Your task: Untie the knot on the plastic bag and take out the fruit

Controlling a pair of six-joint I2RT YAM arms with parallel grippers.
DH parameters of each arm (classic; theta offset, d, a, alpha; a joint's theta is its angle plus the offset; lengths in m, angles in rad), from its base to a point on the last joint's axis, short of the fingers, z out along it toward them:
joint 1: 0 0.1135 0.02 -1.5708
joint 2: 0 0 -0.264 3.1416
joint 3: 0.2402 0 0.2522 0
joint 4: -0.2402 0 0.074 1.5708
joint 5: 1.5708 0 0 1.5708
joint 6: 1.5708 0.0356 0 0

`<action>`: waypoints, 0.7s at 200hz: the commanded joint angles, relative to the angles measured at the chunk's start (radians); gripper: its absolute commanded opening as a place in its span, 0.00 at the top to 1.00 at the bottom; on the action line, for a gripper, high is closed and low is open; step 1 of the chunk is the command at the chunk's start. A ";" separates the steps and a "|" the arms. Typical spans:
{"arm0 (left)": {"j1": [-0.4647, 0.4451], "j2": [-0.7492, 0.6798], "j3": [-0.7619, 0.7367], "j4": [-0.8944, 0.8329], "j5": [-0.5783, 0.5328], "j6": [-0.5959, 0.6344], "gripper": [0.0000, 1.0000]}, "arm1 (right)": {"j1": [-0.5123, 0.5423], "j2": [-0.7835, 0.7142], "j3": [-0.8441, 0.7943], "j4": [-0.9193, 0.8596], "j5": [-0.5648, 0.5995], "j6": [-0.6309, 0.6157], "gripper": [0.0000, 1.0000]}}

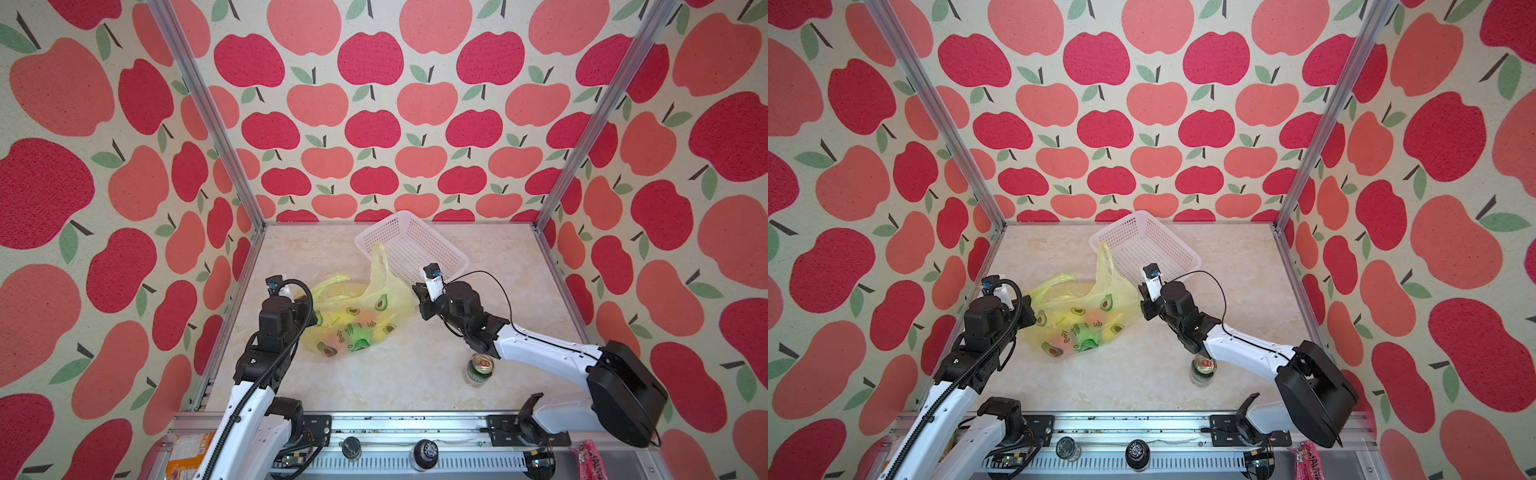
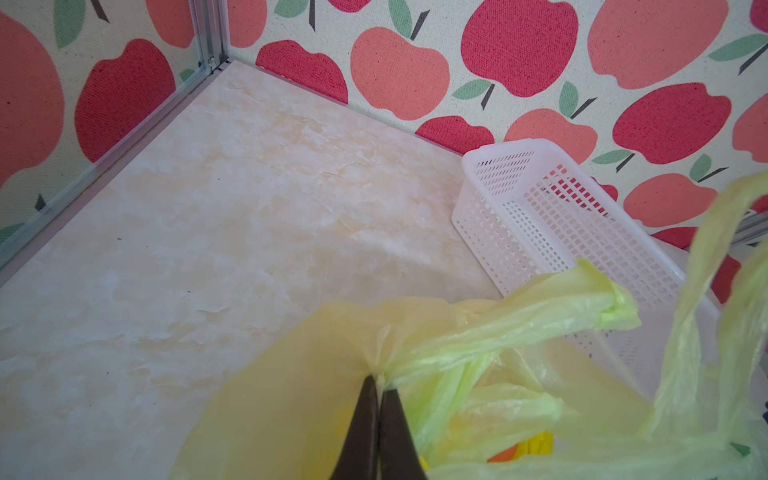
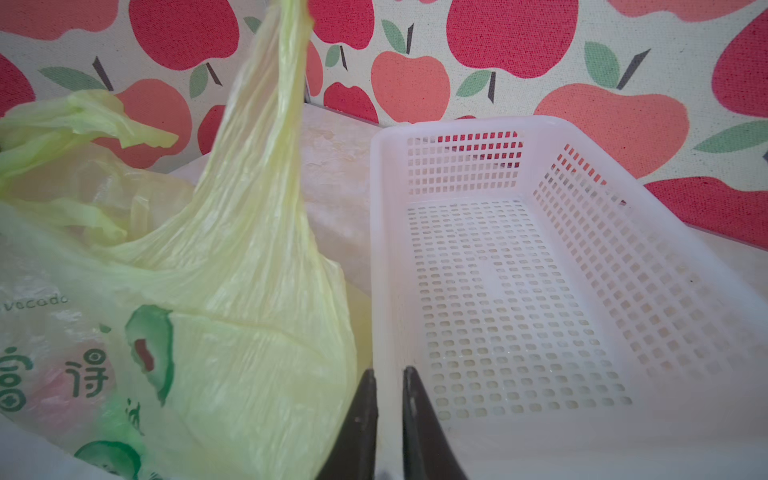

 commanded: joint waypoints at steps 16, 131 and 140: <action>0.008 -0.027 -0.018 0.006 0.026 -0.028 0.97 | -0.005 -0.056 -0.056 0.112 0.007 0.033 0.80; 0.006 -0.055 0.030 -0.017 0.150 0.004 0.18 | -0.005 -0.135 0.011 -0.028 -0.106 -0.067 0.08; 0.003 -0.054 0.035 -0.011 0.167 0.008 0.16 | -0.004 -0.124 0.024 -0.036 -0.130 -0.067 0.05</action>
